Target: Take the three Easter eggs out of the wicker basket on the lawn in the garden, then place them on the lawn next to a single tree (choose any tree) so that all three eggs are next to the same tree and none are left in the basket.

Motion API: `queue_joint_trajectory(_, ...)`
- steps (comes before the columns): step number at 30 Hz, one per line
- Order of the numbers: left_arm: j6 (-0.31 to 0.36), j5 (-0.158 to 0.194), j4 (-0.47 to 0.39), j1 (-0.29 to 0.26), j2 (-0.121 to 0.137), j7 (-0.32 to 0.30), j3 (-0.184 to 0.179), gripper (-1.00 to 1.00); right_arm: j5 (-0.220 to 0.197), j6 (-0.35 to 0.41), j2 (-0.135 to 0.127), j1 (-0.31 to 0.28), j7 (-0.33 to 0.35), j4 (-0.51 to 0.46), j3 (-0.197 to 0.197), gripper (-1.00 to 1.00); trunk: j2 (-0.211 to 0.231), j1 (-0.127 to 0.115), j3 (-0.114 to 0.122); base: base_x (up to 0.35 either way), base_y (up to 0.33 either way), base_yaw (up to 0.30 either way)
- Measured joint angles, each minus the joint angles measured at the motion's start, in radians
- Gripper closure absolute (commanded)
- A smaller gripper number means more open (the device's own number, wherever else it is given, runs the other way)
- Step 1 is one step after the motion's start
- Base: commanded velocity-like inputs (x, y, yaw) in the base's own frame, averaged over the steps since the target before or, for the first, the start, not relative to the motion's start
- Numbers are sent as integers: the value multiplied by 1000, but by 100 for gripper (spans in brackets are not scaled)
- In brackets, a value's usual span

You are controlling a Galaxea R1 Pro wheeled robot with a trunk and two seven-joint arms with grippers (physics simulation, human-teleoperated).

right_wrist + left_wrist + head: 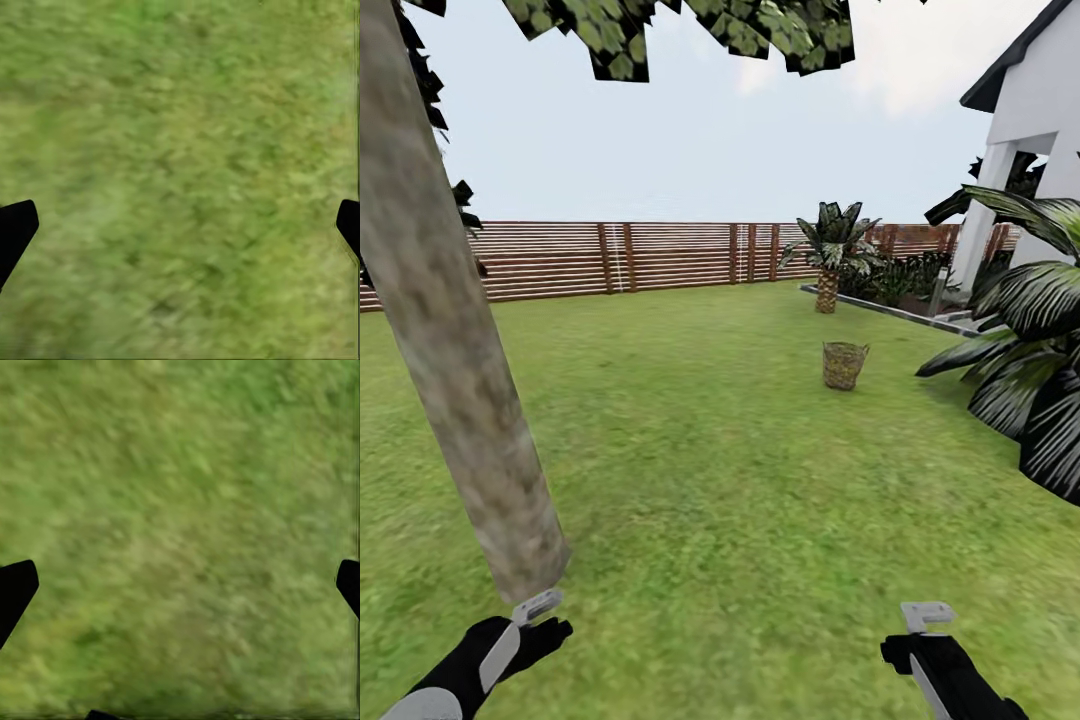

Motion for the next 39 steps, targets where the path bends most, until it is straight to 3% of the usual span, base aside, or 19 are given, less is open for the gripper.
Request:
queue_joint_trajectory(5, 74, -28, -14, 0, -1, 0, -1, -100, 6, 7, 2, 0, -1, -13, 3, -100, 0, 0, 0, 338, -65, 0)
queue_joint_trajectory(6, 91, -92, -16, 0, -4, 0, 0, -100, 7, 33, 6, 0, -2, -14, 4, -100, 0, 0, 0, 338, -38, 0)
queue_joint_trajectory(8, 96, -109, -16, 0, -3, -1, 3, -100, 4, 42, 0, 0, -2, -15, 0, -100, 0, 0, 0, 331, -92, 0)
queue_joint_trajectory(15, 135, -117, -6, 0, -4, 0, 3, -100, 6, 115, -8, 0, -5, -16, -3, -100, 0, 0, 0, 321, -126, 0)
queue_joint_trajectory(30, 135, -118, -5, 0, -8, 3, 3, -100, 7, 118, -11, 0, -5, -21, -4, -100, 0, 0, 0, 321, -117, 0)
queue_joint_trajectory(39, 133, -119, -3, 0, -43, 1, 3, -100, 4, 118, -17, 0, -5, -43, -4, -100, 0, 0, 0, 322, -109, 0)
